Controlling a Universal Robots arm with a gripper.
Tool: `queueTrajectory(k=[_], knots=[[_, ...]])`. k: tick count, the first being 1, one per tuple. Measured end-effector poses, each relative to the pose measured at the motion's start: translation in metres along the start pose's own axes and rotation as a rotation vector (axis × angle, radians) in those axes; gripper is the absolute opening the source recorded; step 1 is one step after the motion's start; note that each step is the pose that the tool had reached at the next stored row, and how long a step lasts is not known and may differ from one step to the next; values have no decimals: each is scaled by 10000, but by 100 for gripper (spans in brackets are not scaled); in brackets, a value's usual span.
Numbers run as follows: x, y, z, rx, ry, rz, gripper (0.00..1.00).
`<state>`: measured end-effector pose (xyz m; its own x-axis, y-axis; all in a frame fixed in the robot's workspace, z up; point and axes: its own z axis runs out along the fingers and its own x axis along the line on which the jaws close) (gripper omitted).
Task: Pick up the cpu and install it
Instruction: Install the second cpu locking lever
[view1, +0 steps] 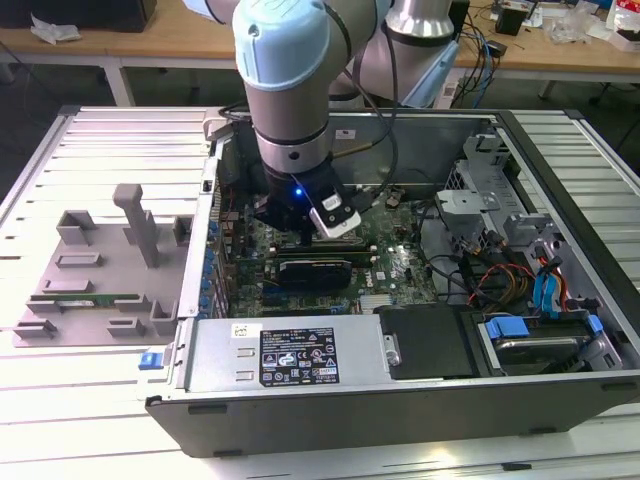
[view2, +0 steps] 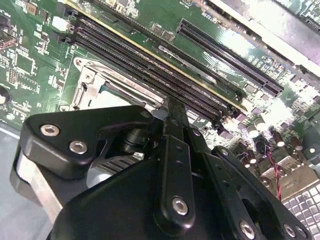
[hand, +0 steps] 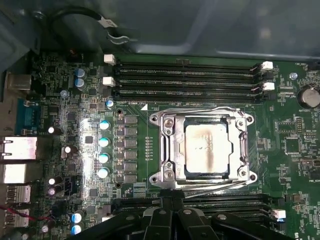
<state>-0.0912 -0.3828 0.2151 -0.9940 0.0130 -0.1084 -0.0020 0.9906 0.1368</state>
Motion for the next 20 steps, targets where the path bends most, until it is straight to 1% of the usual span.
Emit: queueTrajectory(k=[1,3,5,6,7,9,10,14,17,18,20], knots=[[12,-18,3,-86,-3,9,11],[37,-37,8,-187,-5,22,11],[69,-51,16,-314,-14,33,11],[80,-54,17,-398,-28,40,11],[97,-61,23,-540,-45,51,11],[112,-67,33,-629,-51,62,11],[123,-73,47,-712,-56,69,11],[134,-81,93,-861,-66,87,11],[139,-87,139,-919,-62,93,11],[141,-91,169,-957,-74,96,11],[143,-93,181,-968,-67,97,11]])
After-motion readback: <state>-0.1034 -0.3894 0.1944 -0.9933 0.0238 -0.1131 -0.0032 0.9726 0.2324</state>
